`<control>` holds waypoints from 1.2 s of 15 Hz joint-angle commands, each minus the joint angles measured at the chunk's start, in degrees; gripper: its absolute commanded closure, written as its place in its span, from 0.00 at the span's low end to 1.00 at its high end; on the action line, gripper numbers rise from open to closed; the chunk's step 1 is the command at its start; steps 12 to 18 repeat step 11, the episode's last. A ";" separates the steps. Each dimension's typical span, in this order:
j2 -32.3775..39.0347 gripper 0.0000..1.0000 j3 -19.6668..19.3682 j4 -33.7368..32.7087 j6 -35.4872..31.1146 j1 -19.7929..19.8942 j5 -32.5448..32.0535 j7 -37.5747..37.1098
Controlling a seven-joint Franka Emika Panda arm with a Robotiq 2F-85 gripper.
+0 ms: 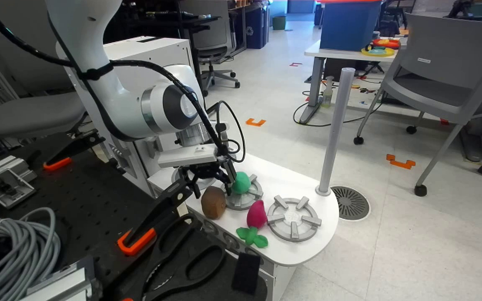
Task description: Remove the brown object from the sink
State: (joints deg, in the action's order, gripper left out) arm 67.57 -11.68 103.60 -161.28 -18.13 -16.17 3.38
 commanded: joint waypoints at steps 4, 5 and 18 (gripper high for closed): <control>-12.53 0.00 6.60 8.86 11.70 5.47 0.99 1.09; -14.56 0.00 7.39 10.66 12.26 6.02 0.93 1.05; -11.58 0.00 6.89 7.55 11.51 5.66 -0.61 -0.36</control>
